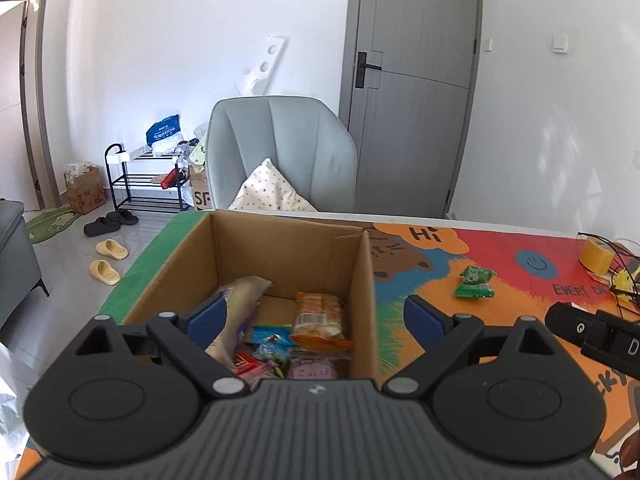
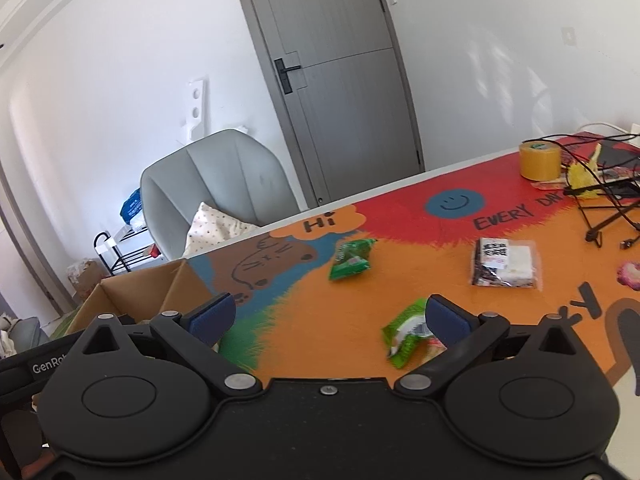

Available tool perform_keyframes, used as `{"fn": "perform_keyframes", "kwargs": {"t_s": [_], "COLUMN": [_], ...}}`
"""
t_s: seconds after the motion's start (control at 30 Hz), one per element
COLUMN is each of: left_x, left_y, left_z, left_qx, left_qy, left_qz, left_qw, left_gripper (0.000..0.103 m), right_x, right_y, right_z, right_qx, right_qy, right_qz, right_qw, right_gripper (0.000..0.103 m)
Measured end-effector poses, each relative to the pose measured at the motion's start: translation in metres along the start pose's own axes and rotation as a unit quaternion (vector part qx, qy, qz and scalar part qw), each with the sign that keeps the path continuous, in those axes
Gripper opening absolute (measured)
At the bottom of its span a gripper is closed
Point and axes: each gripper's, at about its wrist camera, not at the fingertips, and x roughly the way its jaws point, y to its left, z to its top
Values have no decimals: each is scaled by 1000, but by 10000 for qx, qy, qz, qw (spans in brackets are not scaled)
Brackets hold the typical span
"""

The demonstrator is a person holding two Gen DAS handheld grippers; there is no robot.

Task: Organize snacks
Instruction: 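Move both tools back toward the remaining snacks on the table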

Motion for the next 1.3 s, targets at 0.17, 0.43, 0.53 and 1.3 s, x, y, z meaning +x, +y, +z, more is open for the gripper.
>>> {"fn": "perform_keyframes", "kwargs": {"t_s": [0.17, 0.43, 0.53, 1.3], "left_x": [-4, -11, -9, 35], "left_y": [-19, -50, -64, -153], "left_z": [-4, -9, -10, -28], "left_qx": [94, 220, 294, 784], "left_qy": [22, -71, -19, 501], "left_qz": [-43, 15, -66, -486], "left_qw": [9999, 9997, 9995, 9945], "left_gripper": [95, 95, 95, 95], "right_x": [-6, -16, -18, -3], "right_y": [-22, -61, -75, -148], "right_z": [0, 1, 1, 6], "right_qx": [155, 327, 410, 721], "right_qy": [-6, -28, -41, 43], "right_qz": [-62, -154, -224, -575], "right_qw": [9999, 9993, 9989, 9957], "right_gripper": [103, 103, 103, 102]}}
